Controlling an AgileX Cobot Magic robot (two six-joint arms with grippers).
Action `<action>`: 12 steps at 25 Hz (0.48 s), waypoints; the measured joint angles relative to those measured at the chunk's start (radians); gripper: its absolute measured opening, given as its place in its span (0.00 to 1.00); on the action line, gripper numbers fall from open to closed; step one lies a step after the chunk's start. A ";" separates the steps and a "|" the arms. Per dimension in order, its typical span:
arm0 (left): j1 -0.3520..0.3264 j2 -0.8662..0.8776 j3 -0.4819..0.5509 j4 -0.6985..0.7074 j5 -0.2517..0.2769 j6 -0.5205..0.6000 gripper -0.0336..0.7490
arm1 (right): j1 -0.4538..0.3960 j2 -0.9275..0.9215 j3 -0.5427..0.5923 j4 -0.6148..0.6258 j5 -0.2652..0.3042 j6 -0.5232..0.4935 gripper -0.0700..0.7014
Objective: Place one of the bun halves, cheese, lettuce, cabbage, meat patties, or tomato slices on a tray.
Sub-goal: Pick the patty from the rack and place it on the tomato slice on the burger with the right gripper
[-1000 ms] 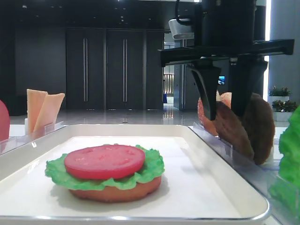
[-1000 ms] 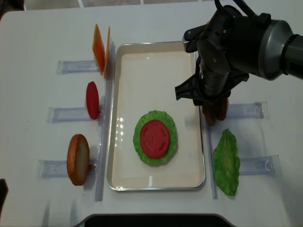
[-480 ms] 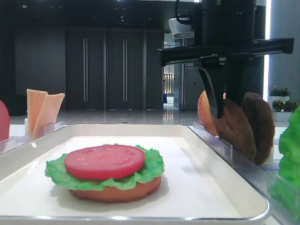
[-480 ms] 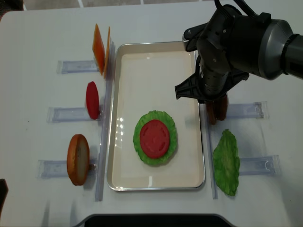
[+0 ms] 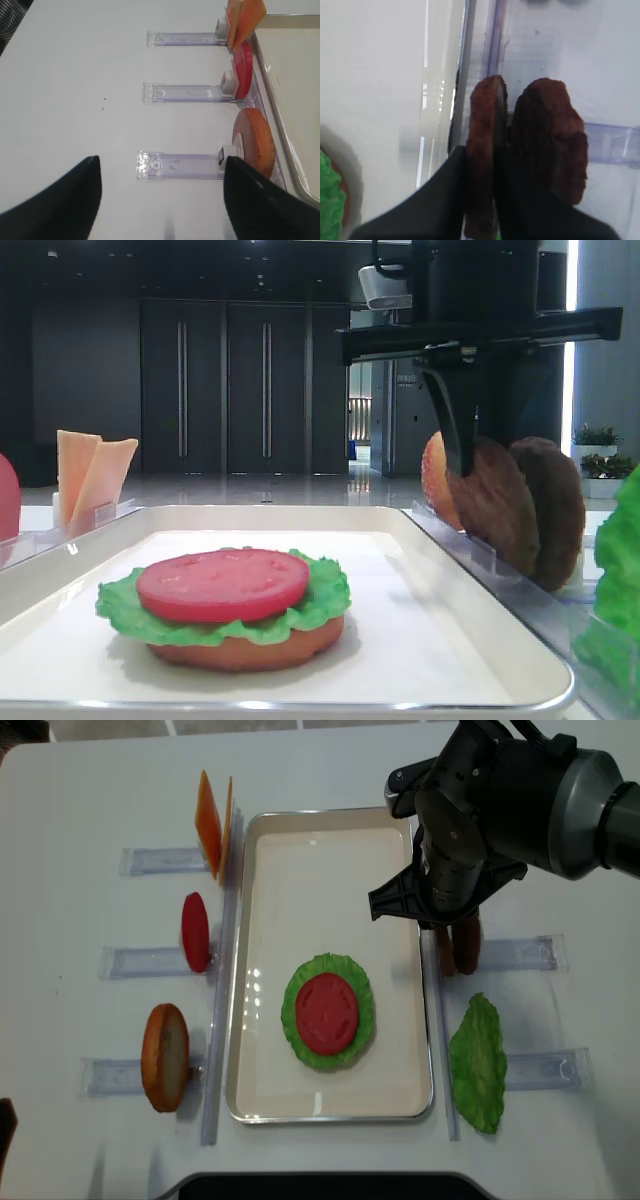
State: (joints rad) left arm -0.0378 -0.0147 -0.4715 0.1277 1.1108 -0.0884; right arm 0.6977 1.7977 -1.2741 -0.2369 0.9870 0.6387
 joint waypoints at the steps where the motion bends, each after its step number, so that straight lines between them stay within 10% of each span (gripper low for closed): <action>1: 0.000 0.000 0.000 0.000 0.000 0.000 0.78 | 0.000 -0.002 0.000 0.001 0.000 -0.004 0.25; 12: 0.000 0.000 0.000 0.000 0.000 0.000 0.78 | 0.000 -0.152 0.000 0.104 0.013 -0.060 0.25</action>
State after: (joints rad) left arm -0.0378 -0.0147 -0.4715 0.1277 1.1108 -0.0884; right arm 0.6977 1.6460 -1.2741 -0.1328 0.9998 0.5788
